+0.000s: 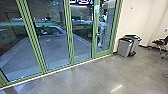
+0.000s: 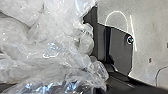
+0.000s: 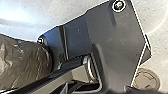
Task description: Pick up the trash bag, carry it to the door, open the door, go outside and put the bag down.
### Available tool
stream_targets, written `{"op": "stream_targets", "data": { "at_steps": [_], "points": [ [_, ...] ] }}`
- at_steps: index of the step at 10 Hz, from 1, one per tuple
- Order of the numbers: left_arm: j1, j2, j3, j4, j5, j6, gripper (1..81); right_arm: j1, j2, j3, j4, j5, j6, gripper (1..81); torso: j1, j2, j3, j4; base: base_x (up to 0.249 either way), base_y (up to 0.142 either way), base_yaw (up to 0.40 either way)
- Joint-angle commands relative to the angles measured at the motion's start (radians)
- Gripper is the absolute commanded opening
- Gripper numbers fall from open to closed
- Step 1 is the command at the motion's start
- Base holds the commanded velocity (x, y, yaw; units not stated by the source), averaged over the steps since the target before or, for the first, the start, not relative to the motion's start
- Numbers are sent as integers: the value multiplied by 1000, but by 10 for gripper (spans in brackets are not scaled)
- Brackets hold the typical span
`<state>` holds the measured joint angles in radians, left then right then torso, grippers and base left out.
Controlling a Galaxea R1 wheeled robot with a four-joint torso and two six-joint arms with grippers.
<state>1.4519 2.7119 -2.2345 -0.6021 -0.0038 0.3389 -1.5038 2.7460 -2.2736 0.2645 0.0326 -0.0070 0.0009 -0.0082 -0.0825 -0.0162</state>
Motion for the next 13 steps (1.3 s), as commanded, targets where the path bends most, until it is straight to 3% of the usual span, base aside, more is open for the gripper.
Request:
{"op": "stream_targets", "data": {
  "at_steps": [1,13],
  "points": [
    [-46,-15,13,7,76,3,10,43,-16,10,-11,-63,-2,811,0,0,0,0,136,-78,0],
    [-46,0,7,10,76,3,10,46,-9,2,-11,-63,-2,811,0,0,0,0,138,-82,0]
  ]
}}
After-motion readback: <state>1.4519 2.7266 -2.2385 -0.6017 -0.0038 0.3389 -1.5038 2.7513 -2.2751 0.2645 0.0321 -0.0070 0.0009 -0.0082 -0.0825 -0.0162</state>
